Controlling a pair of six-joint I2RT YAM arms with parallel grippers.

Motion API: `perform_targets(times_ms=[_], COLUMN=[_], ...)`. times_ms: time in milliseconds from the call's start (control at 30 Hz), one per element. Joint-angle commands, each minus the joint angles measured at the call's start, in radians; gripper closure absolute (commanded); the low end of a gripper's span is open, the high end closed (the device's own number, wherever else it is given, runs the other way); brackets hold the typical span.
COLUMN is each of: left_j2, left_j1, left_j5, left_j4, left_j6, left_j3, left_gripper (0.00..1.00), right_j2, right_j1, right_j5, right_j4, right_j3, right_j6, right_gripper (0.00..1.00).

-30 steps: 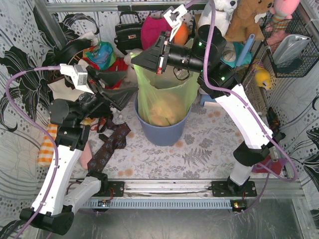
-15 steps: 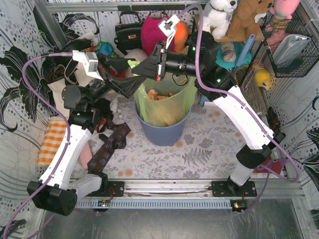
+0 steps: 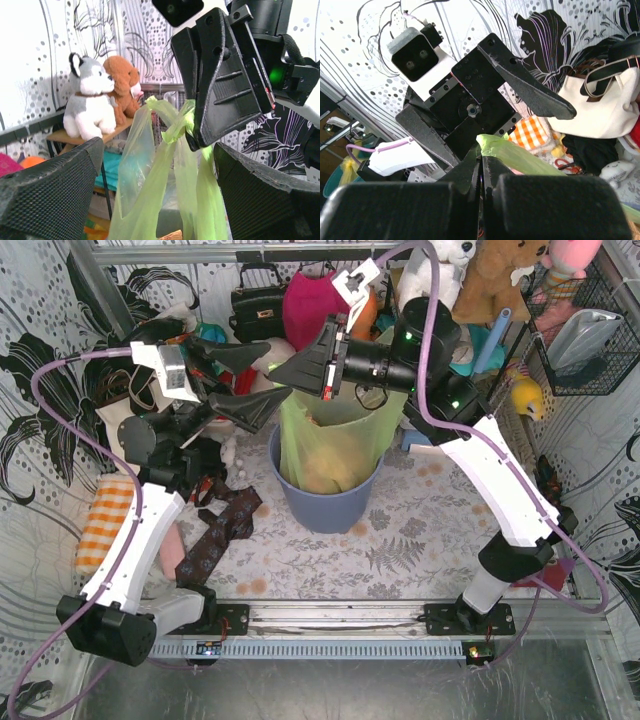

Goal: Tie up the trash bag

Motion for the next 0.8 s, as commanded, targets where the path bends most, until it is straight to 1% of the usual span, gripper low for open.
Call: perform_targets(times_ms=[0,100,233,367,433,533,600,667,700,767], left_j2=[0.041,0.082,0.122,0.178,0.205,0.24,0.251,0.242,0.234,0.215], left_j1=[0.005,0.004,0.004,0.003,0.004,0.004,0.004,0.004,0.002,0.002], left_j5=[0.053,0.096,0.12,0.139,0.153,0.178,0.185,0.182,0.177,0.173], left_j4=[0.16,0.276,0.407,0.542,0.605,0.694,0.727,0.74,0.739,0.712], left_j6=[-0.063,-0.157,-0.251,-0.354,-0.414,-0.51,-0.545,-0.56,-0.563,-0.561], left_j3=[0.051,0.04,0.027,0.028,0.037,0.047,0.033,-0.001,-0.022,-0.072], left_gripper=[0.01,0.0,0.0,0.06,0.14,0.31,0.42,0.52,0.54,0.55], right_j2=[0.014,0.034,0.059,0.078,0.077,0.072,0.069,0.067,0.066,0.068], right_j1=[0.005,0.005,0.005,0.005,0.005,0.005,0.005,0.005,0.005,0.005], right_j5=[-0.014,-0.014,-0.024,-0.028,-0.025,-0.013,-0.002,0.006,0.01,0.012], right_j4=[0.015,0.014,-0.004,-0.032,-0.033,-0.028,-0.026,-0.022,-0.022,-0.022], right_j3=[0.091,0.116,0.149,0.176,0.167,0.152,0.146,0.141,0.14,0.14], right_j6=[0.004,0.009,0.022,0.024,0.023,0.019,0.016,0.011,0.01,0.008], right_gripper=[1.0,1.0,1.0,1.0,1.0,1.0,1.0,1.0,1.0,1.0])
